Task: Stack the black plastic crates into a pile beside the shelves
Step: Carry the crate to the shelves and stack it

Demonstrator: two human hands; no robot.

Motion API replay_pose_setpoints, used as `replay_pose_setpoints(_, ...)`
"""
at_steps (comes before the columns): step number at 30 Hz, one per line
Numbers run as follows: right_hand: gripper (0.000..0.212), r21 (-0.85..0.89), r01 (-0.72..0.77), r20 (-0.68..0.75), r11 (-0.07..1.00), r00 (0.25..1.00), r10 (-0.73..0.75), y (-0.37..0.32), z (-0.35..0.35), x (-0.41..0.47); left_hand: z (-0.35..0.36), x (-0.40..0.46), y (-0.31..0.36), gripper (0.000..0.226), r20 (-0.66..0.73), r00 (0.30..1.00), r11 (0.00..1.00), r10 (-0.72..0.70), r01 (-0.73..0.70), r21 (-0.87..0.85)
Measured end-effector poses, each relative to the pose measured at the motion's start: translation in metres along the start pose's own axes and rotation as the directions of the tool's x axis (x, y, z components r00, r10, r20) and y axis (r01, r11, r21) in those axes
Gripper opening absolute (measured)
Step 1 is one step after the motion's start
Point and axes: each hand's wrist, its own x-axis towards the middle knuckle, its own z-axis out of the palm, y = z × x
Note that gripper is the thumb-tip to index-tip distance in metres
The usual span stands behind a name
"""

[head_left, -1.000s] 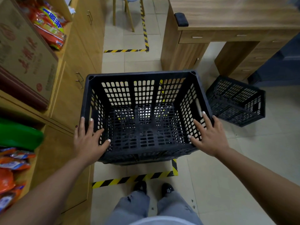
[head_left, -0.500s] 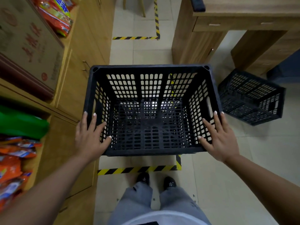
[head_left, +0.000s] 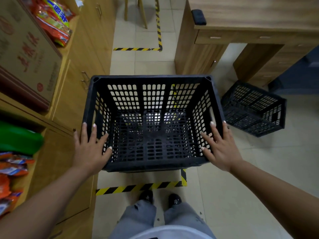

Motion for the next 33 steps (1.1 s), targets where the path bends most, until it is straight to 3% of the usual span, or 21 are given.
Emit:
replay_pose_setpoints(3,0.077,0.051,0.109,0.067,0.993,0.991,-0.113,-0.0006,-0.0038,0.0046,-0.0009,0.0045,-0.0012,0.076,0.021,0.998,0.998,0.051,-0.052,0.045)
replay_pose_setpoints(12,0.069,0.062,0.054,0.04,0.997,0.998,-0.057,0.0003,-0.0054,0.0055,0.0011,0.0049,-0.0015,0.07,-0.07,0.997,0.973,0.024,-0.039,-0.226)
replay_pose_setpoints(25,0.055,0.014,0.048,0.043,0.999,0.998,-0.049,0.0006,-0.0023,0.0046,0.0024,0.0075,-0.0039,0.071,-0.041,0.997,0.988,0.058,-0.063,-0.143)
replay_pose_setpoints(29,0.065,0.0,0.028,0.084,1.0,0.996,-0.028,-0.0031,-0.0054,0.0059,0.0046,0.0086,-0.0043,0.079,-0.06,0.997,0.993,0.057,-0.063,-0.103)
replay_pose_setpoints(33,0.085,-0.002,0.003,0.141,1.0,0.99,-0.003,-0.0061,-0.0108,0.003,0.0009,0.0076,-0.0028,0.082,0.029,0.999,0.997,0.043,-0.041,-0.059)
